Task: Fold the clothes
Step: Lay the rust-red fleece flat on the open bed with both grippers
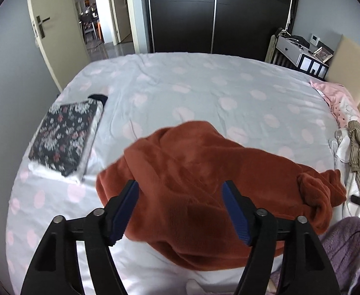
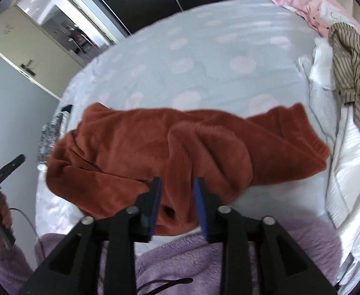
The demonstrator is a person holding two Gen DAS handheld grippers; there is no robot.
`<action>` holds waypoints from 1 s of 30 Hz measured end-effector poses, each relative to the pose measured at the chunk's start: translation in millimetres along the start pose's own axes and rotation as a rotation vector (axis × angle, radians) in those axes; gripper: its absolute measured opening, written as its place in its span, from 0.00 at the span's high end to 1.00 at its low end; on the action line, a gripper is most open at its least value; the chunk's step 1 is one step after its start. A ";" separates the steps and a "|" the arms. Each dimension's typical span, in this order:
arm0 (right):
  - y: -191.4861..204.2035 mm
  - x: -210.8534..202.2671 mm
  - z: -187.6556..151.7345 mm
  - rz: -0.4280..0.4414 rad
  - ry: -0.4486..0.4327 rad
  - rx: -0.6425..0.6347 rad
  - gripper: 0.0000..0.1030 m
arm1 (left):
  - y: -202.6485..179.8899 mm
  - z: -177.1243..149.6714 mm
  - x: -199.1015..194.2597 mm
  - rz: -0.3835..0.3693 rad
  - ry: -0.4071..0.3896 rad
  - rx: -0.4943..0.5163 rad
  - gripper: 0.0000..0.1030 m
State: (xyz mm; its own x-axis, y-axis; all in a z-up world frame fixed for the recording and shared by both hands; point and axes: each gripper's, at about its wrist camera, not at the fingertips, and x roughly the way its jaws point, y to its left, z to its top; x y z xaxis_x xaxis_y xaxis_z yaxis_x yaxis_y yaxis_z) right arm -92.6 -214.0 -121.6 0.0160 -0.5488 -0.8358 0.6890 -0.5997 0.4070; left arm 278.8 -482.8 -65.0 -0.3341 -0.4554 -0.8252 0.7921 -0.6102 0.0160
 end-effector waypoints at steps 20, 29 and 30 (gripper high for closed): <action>-158.3 79.0 110.9 -0.294 0.177 0.161 0.65 | 53.8 81.3 204.6 0.077 0.213 0.040 0.30; -177.0 135.4 111.1 -0.352 0.281 0.170 0.65 | 50.3 66.9 292.8 0.020 0.311 0.021 0.27; -177.3 137.1 111.0 -0.360 0.280 0.175 0.65 | 49.3 64.2 300.3 0.019 0.318 0.018 0.24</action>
State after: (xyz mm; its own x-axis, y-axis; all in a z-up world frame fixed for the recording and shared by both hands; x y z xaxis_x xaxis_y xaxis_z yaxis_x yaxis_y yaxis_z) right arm -292.9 -247.6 -267.5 0.0104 -0.1253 -0.9921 0.5547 -0.8247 0.1100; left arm 184.7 -691.3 -275.8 -0.1403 -0.2431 -0.9598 0.7865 -0.6162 0.0411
